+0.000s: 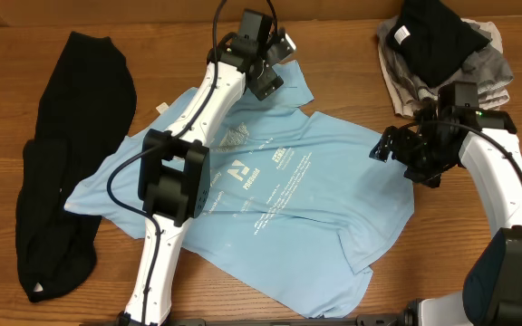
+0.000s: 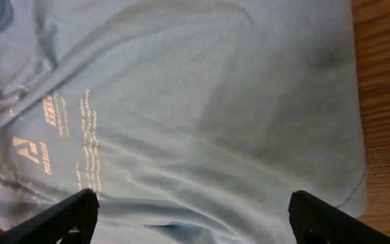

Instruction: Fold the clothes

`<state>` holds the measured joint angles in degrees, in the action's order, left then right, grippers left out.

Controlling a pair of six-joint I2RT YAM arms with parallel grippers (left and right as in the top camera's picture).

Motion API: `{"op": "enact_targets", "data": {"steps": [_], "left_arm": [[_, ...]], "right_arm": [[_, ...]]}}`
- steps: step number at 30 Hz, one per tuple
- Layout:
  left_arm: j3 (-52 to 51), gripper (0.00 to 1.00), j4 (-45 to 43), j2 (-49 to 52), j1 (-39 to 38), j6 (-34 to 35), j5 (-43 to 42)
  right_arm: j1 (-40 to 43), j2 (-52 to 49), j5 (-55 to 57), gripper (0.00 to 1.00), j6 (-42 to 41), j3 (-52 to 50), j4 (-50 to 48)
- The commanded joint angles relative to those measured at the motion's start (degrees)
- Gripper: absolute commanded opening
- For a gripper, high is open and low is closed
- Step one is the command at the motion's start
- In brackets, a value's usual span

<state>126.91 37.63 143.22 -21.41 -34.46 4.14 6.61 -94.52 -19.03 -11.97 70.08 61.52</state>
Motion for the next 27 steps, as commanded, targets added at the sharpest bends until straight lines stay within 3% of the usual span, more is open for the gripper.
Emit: {"op": "enact_targets", "data": {"steps": [1, 11, 19, 27], "left_arm": [[0.74, 0.94, -0.24, 1.2, -0.72, -2.45, 0.22], [0.72, 0.77, 0.98, 3.19, -0.68, -5.9, -1.2], [0.72, 0.75, -0.22, 4.44, -0.68, -5.84, -1.2], [0.72, 0.63, -2.58, 5.68, -0.66, -5.81, -1.2]], "right_arm": [[-0.17, -0.11, 1.03, 0.93, 0.35, 1.44, -0.28], [-0.17, -0.11, 1.03, 0.94, 0.33, 1.44, -1.22], [-0.17, -0.11, 1.03, 0.94, 0.35, 1.44, -2.01], [-0.17, -0.11, 1.05, 0.94, 0.35, 1.44, -2.32]]}}
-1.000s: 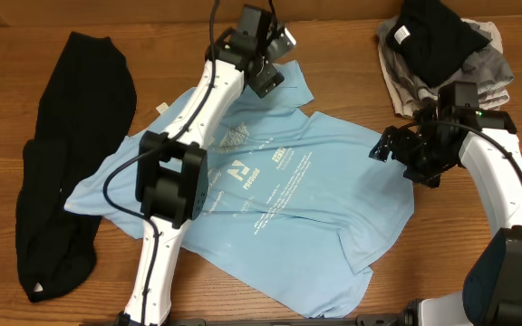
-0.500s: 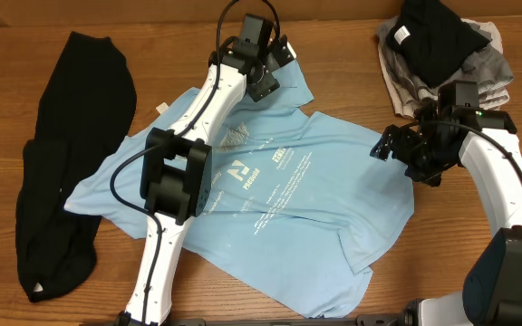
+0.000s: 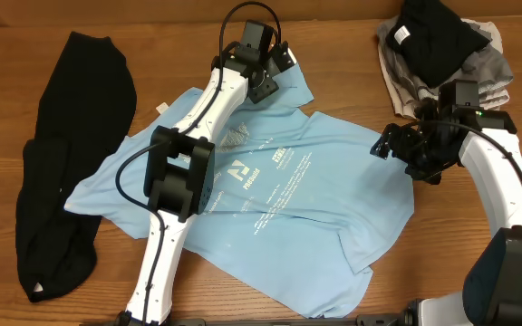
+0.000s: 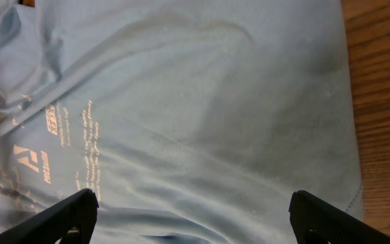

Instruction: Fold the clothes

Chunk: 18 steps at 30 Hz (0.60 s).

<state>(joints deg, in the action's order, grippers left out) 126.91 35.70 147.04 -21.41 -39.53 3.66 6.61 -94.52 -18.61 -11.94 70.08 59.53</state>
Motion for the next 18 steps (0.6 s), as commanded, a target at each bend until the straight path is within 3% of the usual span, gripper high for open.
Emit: {"op": "enact_targets", "data": {"steps": [1, 4, 7, 10, 13, 18], "left_arm": [[0.72, 0.6, -0.96, 2.32, -0.63, -0.74, -0.7], [0.72, 0.5, -1.62, 3.34, -0.63, -0.52, -0.68], [0.72, 0.23, -2.54, 3.65, -0.57, 1.36, -0.66], [0.79, 0.09, -6.75, 3.45, -0.22, 7.06, 1.57], [1.55, 0.05, -10.45, 3.08, 0.31, 11.45, 4.9], [6.58, 0.04, -8.46, 2.99, 1.77, 16.04, 8.46]], "right_arm": [[-0.17, -0.11, 0.63, 0.94, 0.35, 1.44, -0.39], [-0.17, -0.11, 0.61, 0.94, 0.33, 1.44, -0.72], [-0.17, -0.11, 0.61, 0.94, 0.33, 1.44, -1.2], [-0.17, -0.11, 0.59, 0.94, 0.28, 1.44, -1.9], [-0.17, -0.11, 0.61, 0.94, 0.13, 1.44, -2.23], [-0.17, -0.11, 0.59, 0.94, 0.11, 1.44, -2.82]]}}
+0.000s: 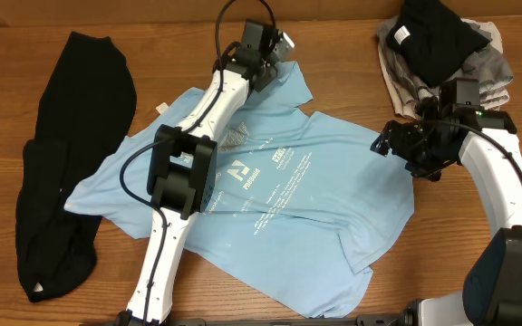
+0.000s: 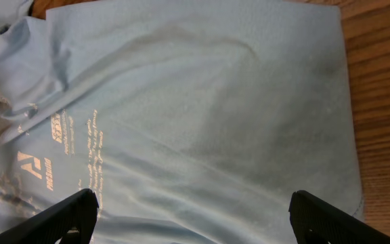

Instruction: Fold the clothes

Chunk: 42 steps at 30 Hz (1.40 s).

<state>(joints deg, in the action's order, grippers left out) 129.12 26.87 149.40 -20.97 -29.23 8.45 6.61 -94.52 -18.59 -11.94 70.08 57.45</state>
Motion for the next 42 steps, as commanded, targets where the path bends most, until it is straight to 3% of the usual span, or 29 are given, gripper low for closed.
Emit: {"op": "enact_targets", "data": {"steps": [1, 15, 19, 21, 23, 29, 31, 33, 36, 38, 40, 42], "left_arm": [[5.53, 0.04, 0.94, 0.63, 1.97, 6.73, 3.76], [8.41, 0.04, -0.96, 0.63, 15.43, 20.59, 3.58], [8.41, 0.08, 0.35, 0.63, 17.99, 23.69, 3.54], [8.44, 0.25, 1.16, 0.63, 18.71, 24.15, 3.56], [8.48, 0.53, 2.34, 0.55, 18.95, 24.13, 3.58], [13.49, 0.74, 12.2, -1.09, 19.12, 25.2, 4.15], [17.03, 0.78, 16.81, -1.79, 19.17, 26.84, 3.72], [21.55, 0.81, 22.45, -2.51, 19.17, 27.58, 1.6], [28.74, 0.85, 32.48, -3.43, 19.12, 27.54, -4.33], [32.61, 0.87, 38.6, -3.69, 19.08, 27.56, -7.54], [35.8, 0.89, 44.15, -3.69, 19.04, 27.56, -10.78], [37.92, 0.93, 48.74, -3.69, 18.95, 27.56, -13.73]], "right_arm": [[-0.17, -0.11, 0.57, 0.94, -0.09, 1.44, -1.07], [-0.24, -0.13, -1.18, 0.92, -0.33, 1.4, -4.98], [-0.31, -0.98, -1.18, 0.86, -0.35, 1.38, -6.97], [-0.72, -2.19, -1.2, 0.85, -0.33, 1.38, -8.11], [-1.4, -3.89, -1.18, 0.85, -0.33, 1.38, -9.46], [-3.63, -8.79, -0.66, 0.84, -0.28, 1.4, -17.92], [-4.09, -9.53, 0.79, 0.8, -0.28, 1.4, -20.98], [-4.55, -9.97, 3.34, 0.72, -0.26, 1.4, -23.43], [-5.09, -10.75, 6.8, 0.43, 0.2, 1.4, -26.38], [-5.29, -11.58, 7.72, 0.19, 0.2, 1.4, -27.45], [-5.33, -12.52, 7.91, 0.06, 0.17, 1.38, -27.78], [-5.33, -13.6, 7.87, 0.04, 0.13, 1.38, -27.63]]}}
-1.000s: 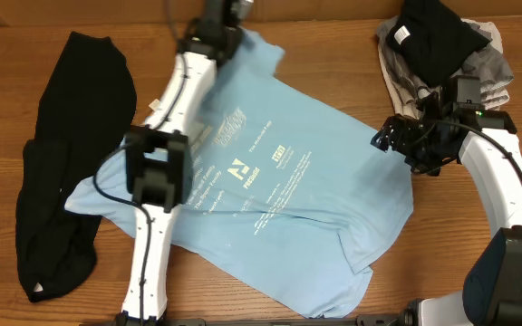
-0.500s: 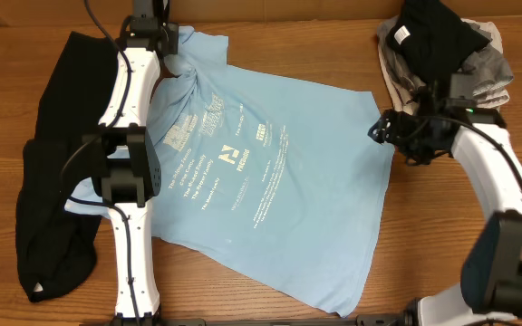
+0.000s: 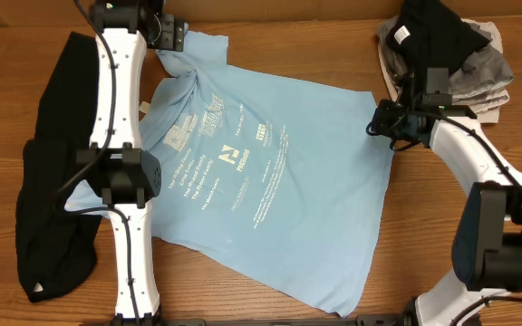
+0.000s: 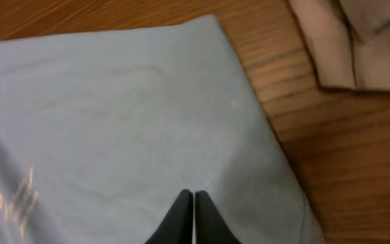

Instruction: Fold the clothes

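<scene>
A light blue T-shirt (image 3: 261, 172) with pale print lies spread across the table. Its right part shows in the right wrist view (image 4: 114, 122). My left gripper (image 3: 172, 38) is at the far left corner, where the shirt's fabric bunches toward it; it looks shut on that corner. My right gripper (image 3: 379, 122) is at the shirt's right edge. In the right wrist view its fingers (image 4: 193, 198) are pressed together, their tips pinched on the blue fabric near the hem.
A long black garment (image 3: 53, 163) lies along the left side, under the left arm. A pile of black and grey clothes (image 3: 442, 41) sits at the far right corner, and its pale edge (image 4: 364, 41) shows just behind my right gripper. Bare wood surrounds the shirt.
My right gripper was open above the shirt's right part and is now shut on its right edge. My left gripper has moved from far centre to the far left. The shirt now lies stretched out flatter.
Through the earlier moments my right gripper stayed open over the crumpled shirt's right side, while my left gripper shifted a little farther back at its far sleeve. Now both grippers are at opposite edges of the shirt, which lies spread and shifted to the left.
</scene>
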`<state>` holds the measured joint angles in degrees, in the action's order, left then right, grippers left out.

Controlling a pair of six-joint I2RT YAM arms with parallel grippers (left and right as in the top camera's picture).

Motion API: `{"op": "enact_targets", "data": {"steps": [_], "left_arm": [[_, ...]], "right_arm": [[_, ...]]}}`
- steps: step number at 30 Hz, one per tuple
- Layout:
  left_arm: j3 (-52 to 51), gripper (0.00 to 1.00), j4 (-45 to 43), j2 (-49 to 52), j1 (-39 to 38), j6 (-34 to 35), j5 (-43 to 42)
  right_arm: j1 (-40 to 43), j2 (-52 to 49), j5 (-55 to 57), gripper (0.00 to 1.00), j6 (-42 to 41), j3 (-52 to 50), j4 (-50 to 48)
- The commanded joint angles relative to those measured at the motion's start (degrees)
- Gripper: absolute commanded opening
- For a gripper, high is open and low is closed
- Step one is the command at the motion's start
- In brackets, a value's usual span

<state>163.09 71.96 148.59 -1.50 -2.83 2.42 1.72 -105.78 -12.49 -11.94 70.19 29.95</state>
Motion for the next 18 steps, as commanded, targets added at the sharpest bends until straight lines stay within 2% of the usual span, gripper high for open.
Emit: {"op": "enact_targets", "data": {"steps": [1, 7, 18], "left_arm": [[4.59, 0.94, 5.55, -2.89, -0.61, 1.14, -8.94], [5.11, 0.98, 11.82, -2.86, -1.73, 1.11, -8.26], [5.05, 1.0, 11.76, -2.82, -2.34, 1.11, -6.05]], "right_arm": [[-0.48, -2.86, 1.75, 0.04, 0.13, 1.27, 0.0], [-0.48, -6.45, 1.79, 0.04, 0.15, 1.27, 0.74], [-0.48, -13.81, 9.77, 0.04, 0.17, 1.27, -2.62]]}}
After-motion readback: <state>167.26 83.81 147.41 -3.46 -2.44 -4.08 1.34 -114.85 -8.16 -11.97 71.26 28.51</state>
